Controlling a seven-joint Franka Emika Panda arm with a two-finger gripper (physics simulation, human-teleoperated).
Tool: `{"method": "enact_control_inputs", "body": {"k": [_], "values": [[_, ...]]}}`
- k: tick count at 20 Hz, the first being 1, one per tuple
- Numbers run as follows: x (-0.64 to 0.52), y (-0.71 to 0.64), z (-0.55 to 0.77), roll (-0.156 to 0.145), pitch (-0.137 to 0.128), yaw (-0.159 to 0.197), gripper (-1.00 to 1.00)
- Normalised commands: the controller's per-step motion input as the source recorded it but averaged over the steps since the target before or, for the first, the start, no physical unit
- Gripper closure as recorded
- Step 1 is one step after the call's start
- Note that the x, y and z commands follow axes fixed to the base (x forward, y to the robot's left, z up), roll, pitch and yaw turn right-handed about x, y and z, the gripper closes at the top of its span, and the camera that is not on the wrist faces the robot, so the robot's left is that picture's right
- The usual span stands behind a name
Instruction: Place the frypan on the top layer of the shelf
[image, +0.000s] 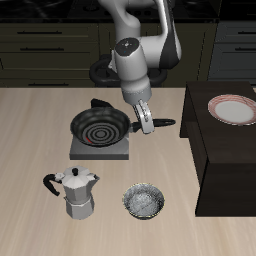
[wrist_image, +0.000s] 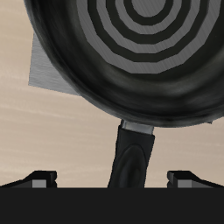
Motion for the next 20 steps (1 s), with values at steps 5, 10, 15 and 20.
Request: {"method": "enact_control_inputs", "body": {"k": [5, 10, 15, 20], "values": [[-0.25, 0.03, -0.18, -0.005, -0.020, 0.020, -1.00], [-0.13, 0.04, -0.12, 0.013, -0.027, 0.029, -1.00], [0.01, 0.13, -0.17, 0.026, 0.001, 0.049, -1.00], [-0.03, 0.06, -0.09, 0.012, -0.002, 0.024, -1.00]]}}
